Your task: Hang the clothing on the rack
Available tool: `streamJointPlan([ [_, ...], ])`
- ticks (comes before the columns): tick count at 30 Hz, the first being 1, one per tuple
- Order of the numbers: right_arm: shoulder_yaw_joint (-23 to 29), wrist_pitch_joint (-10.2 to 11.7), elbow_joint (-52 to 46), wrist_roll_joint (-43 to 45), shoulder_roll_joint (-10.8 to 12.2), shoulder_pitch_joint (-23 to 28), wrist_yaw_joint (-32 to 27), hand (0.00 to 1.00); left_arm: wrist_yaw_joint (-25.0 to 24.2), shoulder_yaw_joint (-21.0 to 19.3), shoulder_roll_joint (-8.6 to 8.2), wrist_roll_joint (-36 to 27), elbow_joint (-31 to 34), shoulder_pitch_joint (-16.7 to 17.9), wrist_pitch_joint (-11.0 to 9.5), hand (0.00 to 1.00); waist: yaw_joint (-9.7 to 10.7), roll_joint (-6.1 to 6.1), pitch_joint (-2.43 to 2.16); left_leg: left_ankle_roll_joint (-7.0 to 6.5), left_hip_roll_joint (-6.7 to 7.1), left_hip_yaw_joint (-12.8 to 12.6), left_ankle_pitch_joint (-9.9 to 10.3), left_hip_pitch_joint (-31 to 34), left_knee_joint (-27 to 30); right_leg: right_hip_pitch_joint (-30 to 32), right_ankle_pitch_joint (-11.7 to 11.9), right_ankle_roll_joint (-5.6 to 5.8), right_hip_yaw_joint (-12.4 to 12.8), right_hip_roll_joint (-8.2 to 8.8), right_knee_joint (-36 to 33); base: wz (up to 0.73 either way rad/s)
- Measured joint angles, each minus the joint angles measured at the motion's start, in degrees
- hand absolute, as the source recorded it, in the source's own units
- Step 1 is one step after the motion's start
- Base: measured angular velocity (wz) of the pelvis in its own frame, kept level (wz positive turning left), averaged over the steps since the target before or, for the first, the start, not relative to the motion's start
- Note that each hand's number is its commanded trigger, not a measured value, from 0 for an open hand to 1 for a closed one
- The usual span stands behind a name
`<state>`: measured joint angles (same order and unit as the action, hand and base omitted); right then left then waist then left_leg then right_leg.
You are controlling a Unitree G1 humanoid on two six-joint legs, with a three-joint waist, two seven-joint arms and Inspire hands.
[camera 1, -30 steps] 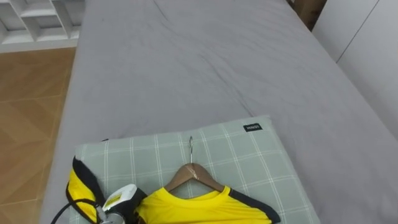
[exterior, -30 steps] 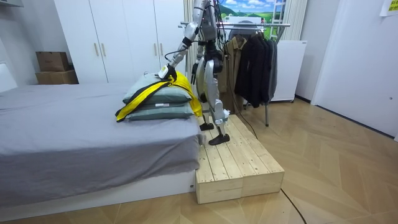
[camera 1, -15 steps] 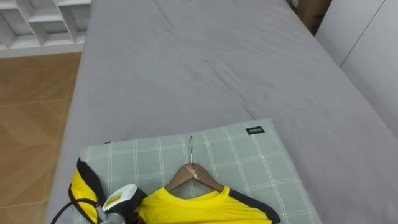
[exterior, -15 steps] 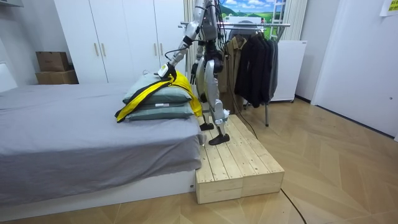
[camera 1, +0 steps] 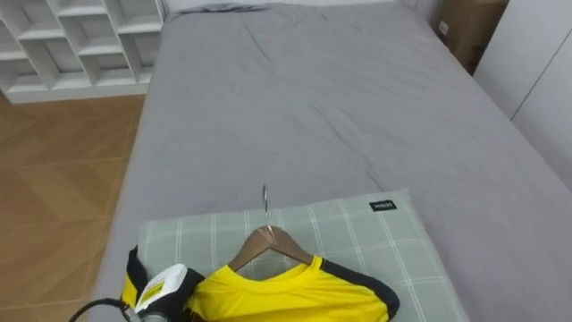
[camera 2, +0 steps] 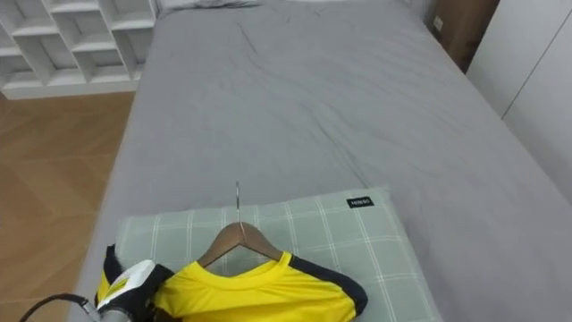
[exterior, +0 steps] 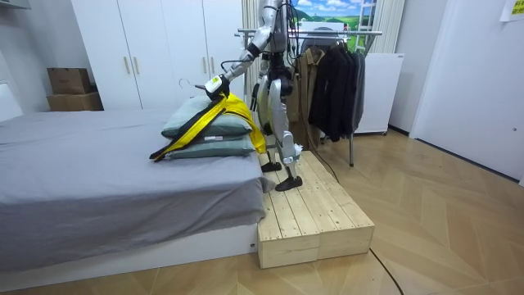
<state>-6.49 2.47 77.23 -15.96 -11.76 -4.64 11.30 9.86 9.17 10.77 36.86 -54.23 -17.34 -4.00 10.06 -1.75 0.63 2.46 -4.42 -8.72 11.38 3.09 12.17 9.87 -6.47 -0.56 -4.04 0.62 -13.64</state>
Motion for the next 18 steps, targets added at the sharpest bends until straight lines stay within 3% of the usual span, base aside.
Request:
streamJointPlan([
  [6,0.6,0.1,-0.5,-1.9,0.1,3.0,-0.1,0.0,2.4,-0.1,-0.64,-1.3,1.5,2.1,-0.2,1.0,-1.2,-0.24,-0.32,0.01,-0.15,0.0,0.0,-4.4,-1.3,-5.0,-0.1,0.03,-0.4,-0.27,2.1,0.03],
  [13,2.3,0.5,-1.2,-2.2,0.3,4.9,0.2,0.0,7.2,-2.4,-0.71,-1.3,3.9,4.0,-0.3,1.0,-1.7,-0.19,-0.51,0.0,-0.18,0.1,0.0,-6.8,-2.6,-7.0,-0.1,0.11,-0.5,-0.39,2.7,0.01],
  [18,3.5,0.4,-1.3,-1.9,0.7,5.9,0.2,0.0,7.6,-2.4,-0.71,-1.3,7.8,6.0,-0.2,1.0,-2.3,0.21,-0.69,0.01,-0.19,0.1,0.0,-7.5,-2.7,-7.9,-0.1,0.12,-0.5,-0.42,3.1,0.0],
])
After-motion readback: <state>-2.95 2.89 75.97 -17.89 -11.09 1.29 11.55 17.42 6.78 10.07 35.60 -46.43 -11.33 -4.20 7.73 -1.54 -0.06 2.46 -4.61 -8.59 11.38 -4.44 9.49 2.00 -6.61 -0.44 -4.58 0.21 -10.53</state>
